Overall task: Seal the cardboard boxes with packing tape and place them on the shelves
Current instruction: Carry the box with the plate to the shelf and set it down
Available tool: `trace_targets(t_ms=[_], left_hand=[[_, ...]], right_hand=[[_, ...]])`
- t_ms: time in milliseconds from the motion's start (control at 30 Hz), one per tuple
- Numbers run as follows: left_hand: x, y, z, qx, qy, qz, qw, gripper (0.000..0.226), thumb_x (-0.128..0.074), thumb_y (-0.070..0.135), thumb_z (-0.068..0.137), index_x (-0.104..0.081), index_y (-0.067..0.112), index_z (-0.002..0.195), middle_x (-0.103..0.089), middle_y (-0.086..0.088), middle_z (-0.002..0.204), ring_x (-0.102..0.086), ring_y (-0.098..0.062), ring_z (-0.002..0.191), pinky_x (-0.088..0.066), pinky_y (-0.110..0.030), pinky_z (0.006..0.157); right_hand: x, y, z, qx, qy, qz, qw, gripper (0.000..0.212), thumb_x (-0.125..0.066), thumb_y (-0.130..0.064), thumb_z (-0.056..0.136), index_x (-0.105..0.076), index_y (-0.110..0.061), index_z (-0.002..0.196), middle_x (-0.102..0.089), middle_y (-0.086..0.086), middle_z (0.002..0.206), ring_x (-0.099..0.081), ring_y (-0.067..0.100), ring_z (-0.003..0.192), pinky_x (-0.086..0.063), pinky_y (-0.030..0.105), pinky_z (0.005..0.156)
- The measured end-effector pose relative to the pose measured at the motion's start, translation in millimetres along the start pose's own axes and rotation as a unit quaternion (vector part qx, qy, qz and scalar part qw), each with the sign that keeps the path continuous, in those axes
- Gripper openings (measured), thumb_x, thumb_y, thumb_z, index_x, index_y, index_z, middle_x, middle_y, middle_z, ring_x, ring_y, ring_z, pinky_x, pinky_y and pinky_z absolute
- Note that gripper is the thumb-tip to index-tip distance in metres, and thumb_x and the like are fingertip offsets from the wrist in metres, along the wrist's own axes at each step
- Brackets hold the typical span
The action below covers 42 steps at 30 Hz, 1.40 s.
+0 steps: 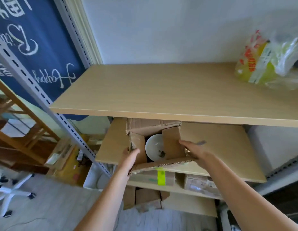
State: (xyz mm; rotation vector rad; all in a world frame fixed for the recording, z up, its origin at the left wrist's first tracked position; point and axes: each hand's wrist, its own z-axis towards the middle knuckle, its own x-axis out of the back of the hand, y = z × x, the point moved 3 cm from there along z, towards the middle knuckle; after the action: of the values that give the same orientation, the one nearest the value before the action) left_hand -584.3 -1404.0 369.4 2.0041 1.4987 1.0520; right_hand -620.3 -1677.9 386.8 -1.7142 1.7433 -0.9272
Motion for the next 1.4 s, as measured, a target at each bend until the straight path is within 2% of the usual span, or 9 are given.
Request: trace_targets(t_ms=[333,467,600,733,833,1000,1133,1233,1400], left_hand=[[10.8,4.6,-11.9,-0.057,0.04,0.019,0.997,0.081,-0.064,0.039,0.091,-0.018,0.022,0.155,-0.032,-0.004,0.157,-0.039,-0.027,0.138,-0.033,-0.043,0.107],[13.8,5.8,-11.2,-0.039,0.038,-0.008,0.998,0.089,-0.061,0.045,0.093,-0.004,0.028,0.159,-0.017,-0.001,0.164,-0.026,-0.028,0.147,-0.026,-0.045,0.114],[16.6,4.5,-13.7,-0.033,0.069,-0.057,0.995,0.082,-0.06,0.042,0.094,-0.011,0.029,0.158,-0.023,-0.003,0.162,-0.029,-0.03,0.145,-0.027,-0.046,0.115],[8.7,-6.2,-27.0,-0.037,0.115,-0.089,0.989,0.071,-0.059,0.037,0.094,-0.026,0.025,0.155,-0.038,-0.005,0.154,-0.04,-0.031,0.138,-0.034,-0.045,0.11],[-4.5,-20.3,-32.7,-0.024,0.143,-0.135,0.98,0.059,-0.059,0.03,0.092,-0.039,0.019,0.146,-0.052,-0.008,0.139,-0.051,-0.031,0.122,-0.04,-0.039,0.094],[-41.3,-41.5,-27.5,0.049,0.17,-0.188,0.966,0.083,-0.059,0.045,0.081,-0.033,0.002,0.147,-0.051,-0.019,0.14,-0.054,-0.039,0.119,-0.047,-0.048,0.097],[-84.0,-34.3,-30.8,0.069,0.093,-0.161,0.98,0.073,-0.059,0.042,0.087,-0.038,0.003,0.144,-0.052,-0.018,0.14,-0.054,-0.035,0.123,-0.047,-0.046,0.102],[-100.9,-21.6,-41.6,0.068,0.004,-0.123,0.99,0.079,-0.062,0.043,0.086,-0.031,0.005,0.148,-0.05,-0.009,0.136,-0.057,-0.027,0.121,-0.048,-0.044,0.104],[-66.9,-33.8,-39.3,-0.035,0.093,-0.011,0.995,0.017,-0.053,0.024,0.095,-0.06,0.011,0.103,-0.064,-0.005,0.094,-0.064,-0.026,0.095,-0.052,-0.036,0.08]], right_hand=[[-18.9,-3.8,9.6,0.02,-0.062,0.138,0.988,0.036,-0.064,-0.034,0.092,-0.066,-0.013,0.121,-0.071,0.015,0.115,-0.067,0.032,0.108,-0.053,0.041,0.094],[-21.9,-5.0,7.7,0.011,-0.091,0.248,0.964,0.026,-0.055,-0.025,0.097,-0.067,-0.006,0.11,-0.073,0.013,0.094,-0.071,0.025,0.076,-0.057,0.029,0.057],[-28.0,-8.7,8.3,0.016,-0.087,0.292,0.952,0.025,-0.052,-0.024,0.098,-0.064,-0.006,0.11,-0.07,0.008,0.085,-0.067,0.019,0.067,-0.052,0.023,0.051],[-31.7,-11.3,23.8,0.021,-0.063,0.39,0.919,0.052,-0.037,-0.041,0.103,-0.049,-0.007,0.139,-0.058,0.007,0.135,-0.059,0.017,0.114,-0.052,0.023,0.089],[-38.5,-23.4,31.8,0.032,-0.032,0.46,0.887,0.059,-0.032,-0.049,0.103,-0.053,-0.007,0.138,-0.048,0.006,0.15,-0.036,0.015,0.143,-0.024,0.034,0.12],[-64.2,-48.0,16.9,0.085,0.019,0.32,0.943,0.044,-0.048,-0.028,0.103,-0.047,-0.006,0.141,-0.06,0.008,0.126,-0.056,0.019,0.114,-0.039,0.008,0.092],[-83.2,-35.9,14.1,0.108,-0.007,0.062,0.992,0.056,-0.065,-0.018,0.093,-0.041,-0.03,0.142,-0.06,-0.003,0.127,-0.059,0.021,0.111,-0.047,0.031,0.098],[-77.0,-29.9,13.8,0.12,0.021,-0.142,0.982,0.061,-0.058,-0.012,0.09,-0.039,-0.035,0.143,-0.064,0.002,0.117,-0.064,0.026,0.096,-0.054,0.035,0.075],[-42.9,-17.0,20.5,0.041,0.06,-0.112,0.991,0.029,-0.056,-0.023,0.09,-0.065,-0.01,0.115,-0.07,0.016,0.097,-0.067,0.035,0.094,-0.056,0.045,0.086]])
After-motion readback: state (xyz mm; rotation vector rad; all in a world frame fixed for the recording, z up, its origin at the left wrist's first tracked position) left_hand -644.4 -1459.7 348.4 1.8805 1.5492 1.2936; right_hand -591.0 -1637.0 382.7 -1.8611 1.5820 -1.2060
